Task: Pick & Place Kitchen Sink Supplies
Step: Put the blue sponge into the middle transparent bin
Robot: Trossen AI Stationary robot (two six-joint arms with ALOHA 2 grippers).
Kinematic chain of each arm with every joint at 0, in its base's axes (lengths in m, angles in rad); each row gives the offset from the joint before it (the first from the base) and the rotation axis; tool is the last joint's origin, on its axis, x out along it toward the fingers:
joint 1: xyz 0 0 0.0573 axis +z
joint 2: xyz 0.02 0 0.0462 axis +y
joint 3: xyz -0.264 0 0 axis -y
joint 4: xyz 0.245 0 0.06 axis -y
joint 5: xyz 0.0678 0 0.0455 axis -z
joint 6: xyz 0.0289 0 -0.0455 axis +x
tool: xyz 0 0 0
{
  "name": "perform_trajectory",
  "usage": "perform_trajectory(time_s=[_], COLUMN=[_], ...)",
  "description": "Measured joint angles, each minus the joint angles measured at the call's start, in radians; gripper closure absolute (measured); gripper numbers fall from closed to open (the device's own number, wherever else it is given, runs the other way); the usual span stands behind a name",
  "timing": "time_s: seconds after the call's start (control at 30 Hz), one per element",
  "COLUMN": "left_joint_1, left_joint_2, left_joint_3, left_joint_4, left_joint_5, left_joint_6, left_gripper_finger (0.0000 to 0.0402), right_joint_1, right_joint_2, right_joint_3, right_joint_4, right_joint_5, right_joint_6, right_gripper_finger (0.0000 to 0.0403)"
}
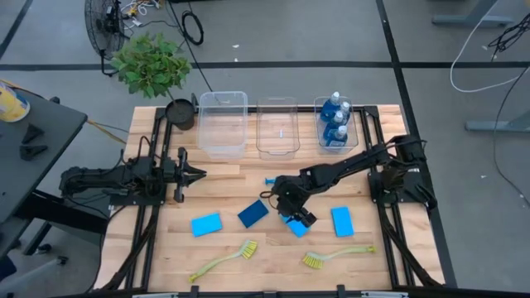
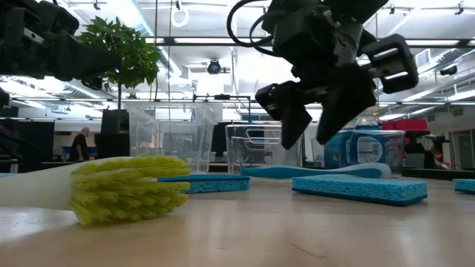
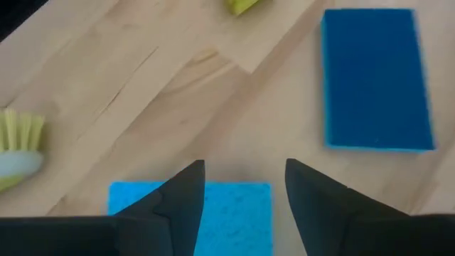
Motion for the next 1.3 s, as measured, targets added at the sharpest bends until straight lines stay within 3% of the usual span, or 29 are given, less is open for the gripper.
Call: perform_trajectory(time_s=[0.37, 1.3], left_joint_1=[0.000, 0.000], left_joint_2=[0.000, 0.000], left_joint_3=[0.000, 0.000], left_joint_4=[0.001, 0.000], left_joint_5=[0.000, 0.000], left_joint_6=[0.000, 0.000], left_gripper_finger=[0.0358, 0.0358], right_joint_1=[-0.015, -0.086], right_joint_2=[0.049, 0.048], right_joint_3=[-0.011, -0.146], right_joint_4=[0.076, 0.131], right_joint_5=[-0.005, -0.148], right_joint_6=[-0.009, 0.025], right_gripper_finger=[0.0206, 0.0206])
